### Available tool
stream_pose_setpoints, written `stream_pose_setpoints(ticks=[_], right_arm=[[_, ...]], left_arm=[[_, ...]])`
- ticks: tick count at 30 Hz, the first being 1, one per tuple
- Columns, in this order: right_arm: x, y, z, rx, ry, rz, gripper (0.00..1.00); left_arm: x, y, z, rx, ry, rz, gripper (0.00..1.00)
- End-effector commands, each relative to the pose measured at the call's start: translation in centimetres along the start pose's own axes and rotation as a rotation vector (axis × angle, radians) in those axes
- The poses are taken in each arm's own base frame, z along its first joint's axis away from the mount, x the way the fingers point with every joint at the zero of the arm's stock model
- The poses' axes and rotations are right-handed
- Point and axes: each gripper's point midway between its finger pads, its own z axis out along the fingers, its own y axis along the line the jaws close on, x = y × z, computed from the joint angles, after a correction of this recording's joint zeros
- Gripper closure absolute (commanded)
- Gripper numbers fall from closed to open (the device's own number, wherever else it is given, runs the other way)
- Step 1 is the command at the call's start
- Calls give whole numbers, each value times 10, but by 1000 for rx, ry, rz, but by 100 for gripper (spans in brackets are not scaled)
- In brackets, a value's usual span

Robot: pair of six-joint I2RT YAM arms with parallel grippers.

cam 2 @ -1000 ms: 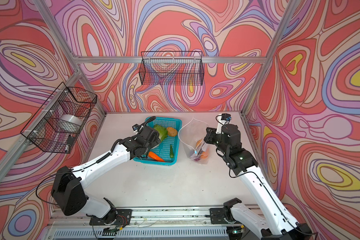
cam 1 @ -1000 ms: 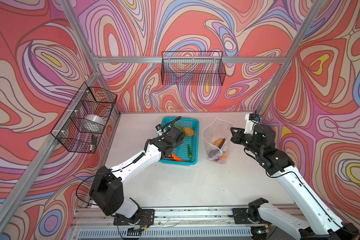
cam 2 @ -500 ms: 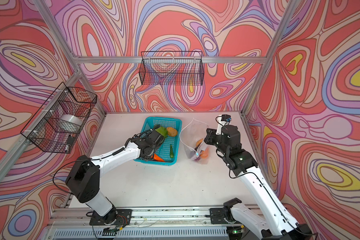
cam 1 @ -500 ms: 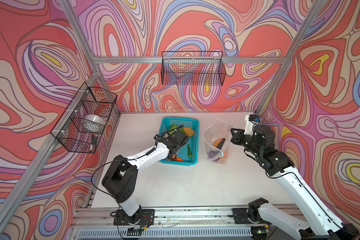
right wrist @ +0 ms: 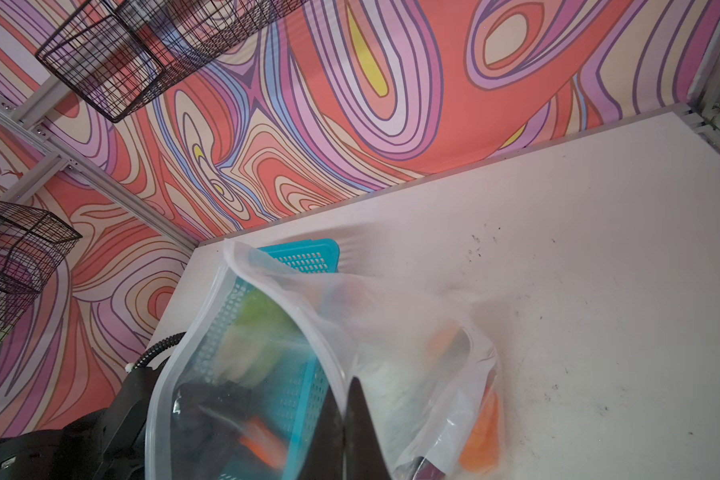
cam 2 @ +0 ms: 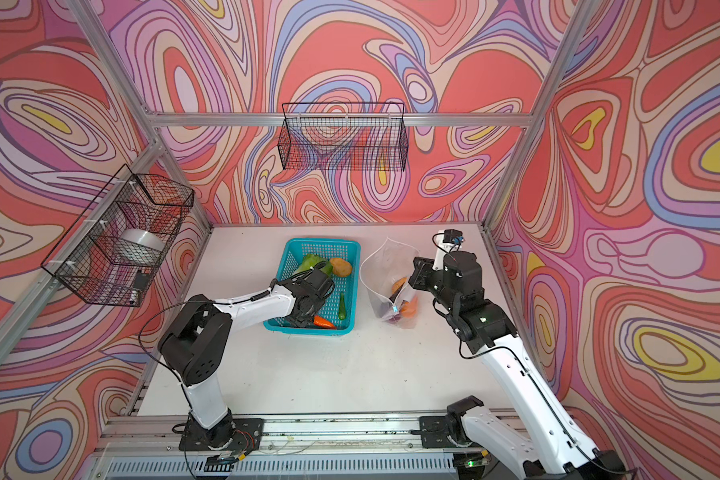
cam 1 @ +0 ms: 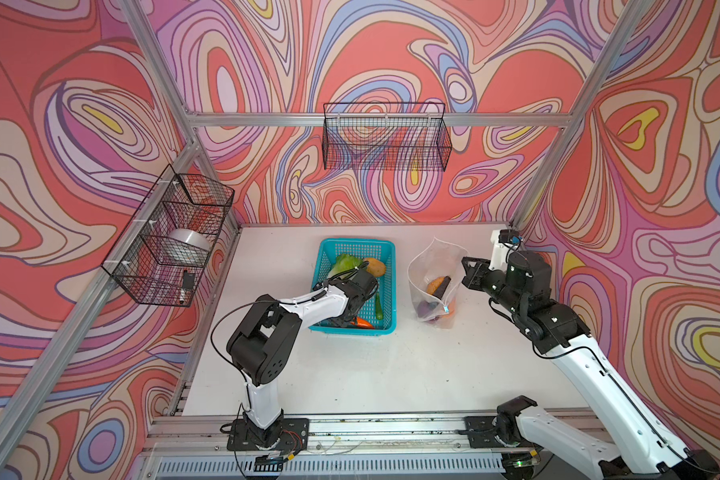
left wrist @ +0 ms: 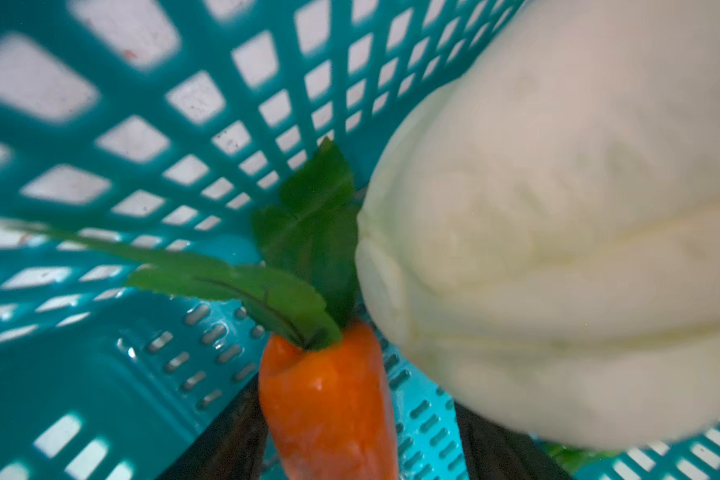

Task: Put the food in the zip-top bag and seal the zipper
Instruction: 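Lower the left gripper and grasp the orange carrot below its leaves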

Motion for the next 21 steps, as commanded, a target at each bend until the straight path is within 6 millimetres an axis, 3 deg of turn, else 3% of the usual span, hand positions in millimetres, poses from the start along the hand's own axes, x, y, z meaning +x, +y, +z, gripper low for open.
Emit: stream_pose_setpoints(ticks=[1, 6, 10, 21], right_arm=[[-1, -3, -1, 10, -15, 9, 100], [-1, -4, -3, 17, -18, 11, 100], [-2, -6, -4, 24, -23, 11, 100], [0, -6, -1, 22, -18, 23, 100]], left_arm=[[3, 13, 7, -78, 5, -2, 34], [7, 13, 11, -86, 22, 1, 55], [6, 11, 7, -75, 25, 1, 63], [-22, -5, -44, 42, -33, -41, 67]])
